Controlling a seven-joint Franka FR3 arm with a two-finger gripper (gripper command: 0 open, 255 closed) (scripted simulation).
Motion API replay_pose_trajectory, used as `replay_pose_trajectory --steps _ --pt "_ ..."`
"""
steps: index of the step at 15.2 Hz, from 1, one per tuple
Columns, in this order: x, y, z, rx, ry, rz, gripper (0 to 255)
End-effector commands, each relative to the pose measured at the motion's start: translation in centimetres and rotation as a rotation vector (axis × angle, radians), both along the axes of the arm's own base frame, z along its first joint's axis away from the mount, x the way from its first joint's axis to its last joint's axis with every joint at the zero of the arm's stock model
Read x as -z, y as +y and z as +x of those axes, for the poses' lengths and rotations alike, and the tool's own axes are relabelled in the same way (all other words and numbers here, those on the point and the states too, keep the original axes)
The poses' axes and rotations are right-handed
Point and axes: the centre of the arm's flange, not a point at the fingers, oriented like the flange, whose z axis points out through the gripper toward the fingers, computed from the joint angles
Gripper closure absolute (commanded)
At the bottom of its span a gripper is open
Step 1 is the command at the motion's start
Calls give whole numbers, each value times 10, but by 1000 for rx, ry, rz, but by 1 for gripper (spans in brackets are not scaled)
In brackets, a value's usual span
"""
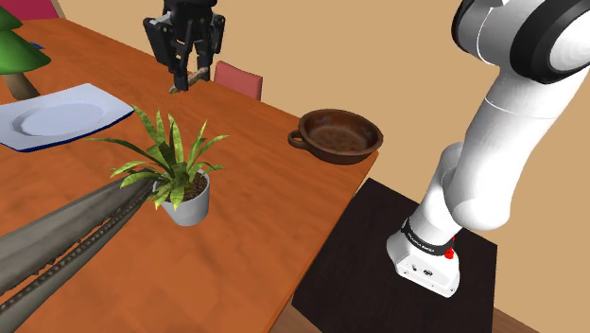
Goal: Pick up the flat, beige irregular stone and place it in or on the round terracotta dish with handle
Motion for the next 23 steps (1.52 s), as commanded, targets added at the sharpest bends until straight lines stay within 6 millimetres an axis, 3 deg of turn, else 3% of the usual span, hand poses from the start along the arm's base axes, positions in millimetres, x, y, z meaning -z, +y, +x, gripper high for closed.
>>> replay_pose_trajectory --steps 1,20,23 --pt "-1 -16 -16 0 0 1 255" --pt "-6 -180 -206 0 0 1 255" --pt "5 -186 -213 0 0 1 255"
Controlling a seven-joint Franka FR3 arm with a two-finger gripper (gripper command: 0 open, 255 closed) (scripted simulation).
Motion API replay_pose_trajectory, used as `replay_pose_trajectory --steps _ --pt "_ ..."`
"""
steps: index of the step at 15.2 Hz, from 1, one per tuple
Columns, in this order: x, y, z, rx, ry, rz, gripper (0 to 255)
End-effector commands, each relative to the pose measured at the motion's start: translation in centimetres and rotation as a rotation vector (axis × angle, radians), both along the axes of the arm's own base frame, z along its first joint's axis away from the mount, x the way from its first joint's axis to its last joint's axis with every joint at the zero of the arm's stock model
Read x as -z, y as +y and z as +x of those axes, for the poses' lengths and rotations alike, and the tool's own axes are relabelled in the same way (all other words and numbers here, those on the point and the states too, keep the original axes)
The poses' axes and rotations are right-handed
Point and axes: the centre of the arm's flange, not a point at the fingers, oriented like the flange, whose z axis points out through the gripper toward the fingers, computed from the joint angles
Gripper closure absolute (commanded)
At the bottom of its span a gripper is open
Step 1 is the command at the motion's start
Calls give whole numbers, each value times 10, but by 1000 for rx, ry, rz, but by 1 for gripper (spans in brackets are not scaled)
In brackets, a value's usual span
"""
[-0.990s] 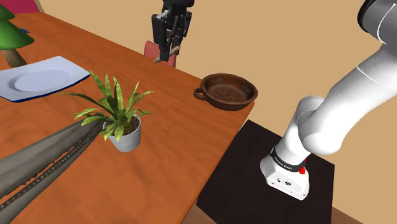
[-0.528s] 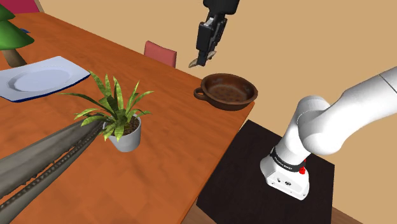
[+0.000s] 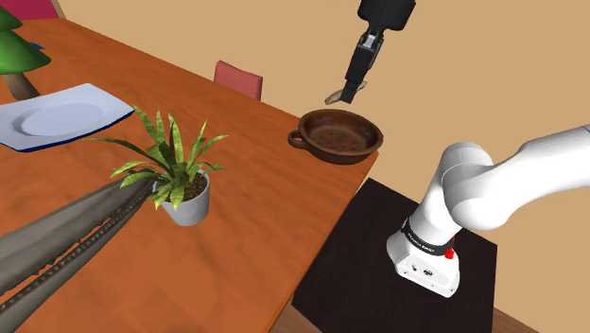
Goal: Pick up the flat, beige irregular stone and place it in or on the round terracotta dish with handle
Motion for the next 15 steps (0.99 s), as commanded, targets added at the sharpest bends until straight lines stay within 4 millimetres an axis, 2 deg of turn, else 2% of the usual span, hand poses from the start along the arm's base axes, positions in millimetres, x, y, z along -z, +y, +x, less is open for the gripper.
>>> replay_pose_trajectory --steps 1,12,15 --pt "9 -1 -2 0 0 0 255" --pt "69 -1 -2 0 0 0 255" --pt "69 -1 -2 0 0 0 255"
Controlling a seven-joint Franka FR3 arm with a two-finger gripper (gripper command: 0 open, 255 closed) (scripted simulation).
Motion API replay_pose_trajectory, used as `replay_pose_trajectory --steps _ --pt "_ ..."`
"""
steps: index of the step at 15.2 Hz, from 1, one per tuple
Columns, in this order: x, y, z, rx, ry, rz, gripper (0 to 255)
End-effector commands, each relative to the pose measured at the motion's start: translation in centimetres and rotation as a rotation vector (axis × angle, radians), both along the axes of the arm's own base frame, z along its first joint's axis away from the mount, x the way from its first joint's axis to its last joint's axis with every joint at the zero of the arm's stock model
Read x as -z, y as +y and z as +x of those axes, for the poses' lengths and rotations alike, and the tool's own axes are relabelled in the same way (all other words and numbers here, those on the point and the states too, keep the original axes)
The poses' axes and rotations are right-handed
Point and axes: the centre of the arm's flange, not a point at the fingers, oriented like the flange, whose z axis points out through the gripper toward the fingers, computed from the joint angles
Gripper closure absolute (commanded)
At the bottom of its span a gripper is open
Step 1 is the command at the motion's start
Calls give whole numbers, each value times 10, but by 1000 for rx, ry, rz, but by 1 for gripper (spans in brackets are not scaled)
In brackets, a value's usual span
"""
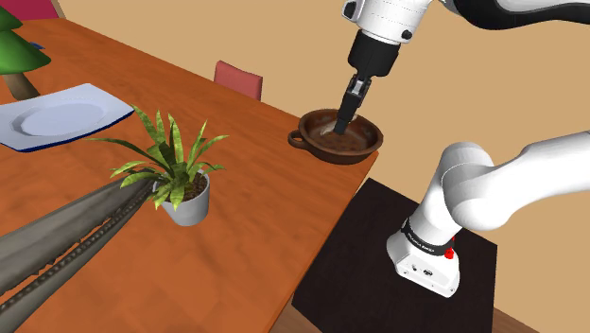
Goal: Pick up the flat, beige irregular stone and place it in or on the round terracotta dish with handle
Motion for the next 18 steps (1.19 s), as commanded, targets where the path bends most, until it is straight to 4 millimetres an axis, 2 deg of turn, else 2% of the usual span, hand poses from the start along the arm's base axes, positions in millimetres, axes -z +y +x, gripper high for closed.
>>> replay_pose_trajectory --steps 1,5,6,11,15,18 --pt "1 0 0 0 0 0 255" --pt "1 0 0 0 0 0 255" --pt "1 0 0 0 0 0 0" --pt "1 0 0 0 0 0 0" --pt "-49 -3 -6 0 0 0 0" --pt "-49 -3 -6 0 0 0 0"
